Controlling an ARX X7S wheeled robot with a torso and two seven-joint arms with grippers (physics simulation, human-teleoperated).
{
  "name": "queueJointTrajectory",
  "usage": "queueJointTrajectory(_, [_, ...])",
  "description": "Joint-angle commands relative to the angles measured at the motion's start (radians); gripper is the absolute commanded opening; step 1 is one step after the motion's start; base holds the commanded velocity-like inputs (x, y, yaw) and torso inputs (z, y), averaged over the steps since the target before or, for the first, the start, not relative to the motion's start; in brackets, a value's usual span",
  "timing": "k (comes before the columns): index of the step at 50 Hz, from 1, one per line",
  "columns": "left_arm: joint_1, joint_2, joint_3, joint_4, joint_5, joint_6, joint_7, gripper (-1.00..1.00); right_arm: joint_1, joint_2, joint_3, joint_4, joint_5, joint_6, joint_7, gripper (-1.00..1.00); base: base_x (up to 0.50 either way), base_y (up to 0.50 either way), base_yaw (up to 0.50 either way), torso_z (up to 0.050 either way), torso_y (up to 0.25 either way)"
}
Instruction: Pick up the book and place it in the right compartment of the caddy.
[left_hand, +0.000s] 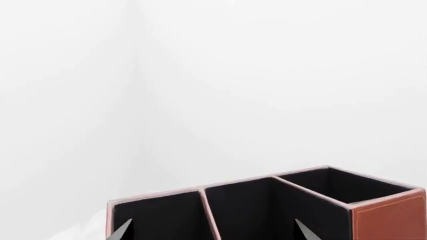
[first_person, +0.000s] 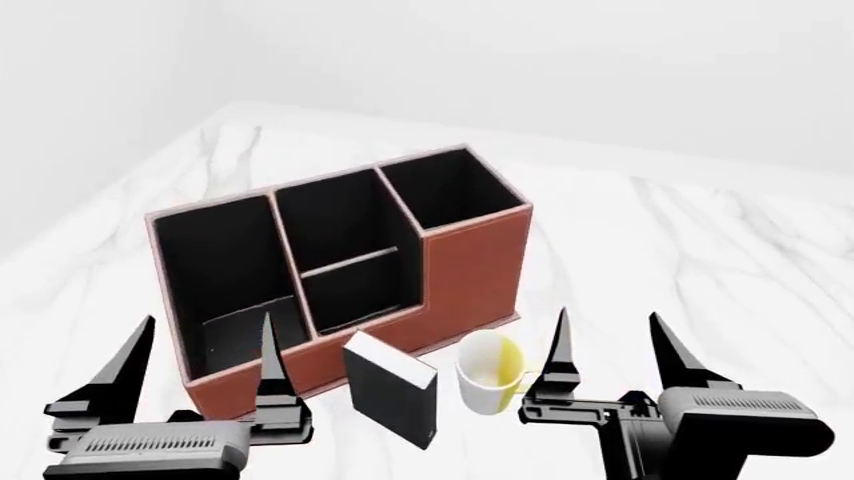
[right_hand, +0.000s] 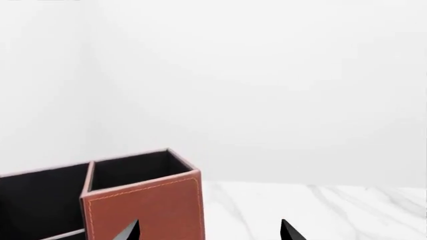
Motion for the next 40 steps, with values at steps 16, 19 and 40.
queueJointTrajectory(16, [-0.003, -0.017, 0.013, -0.003, -0.012, 0.004, -0.018, 1.00, 0.006, 0.015, -0.010, 0.003, 0.000, 0.001, 0.044, 1.00, 0.00, 0.00, 0.41, 0.000, 0.000])
queueJointTrajectory(19, [-0.003, -0.019, 0.014, -0.003, -0.011, 0.004, -0.021, 1.00, 0.008, 0.018, -0.011, 0.001, 0.000, 0.004, 0.048, 1.00, 0.00, 0.00, 0.50, 0.000, 0.000])
queueJointTrajectory(40, [-0.002, -0.031, 0.026, -0.001, -0.017, 0.004, -0.037, 1.00, 0.008, 0.030, -0.023, -0.001, 0.018, -0.008, 0.056, 1.00, -0.02, 0.04, 0.31, 0.000, 0.000])
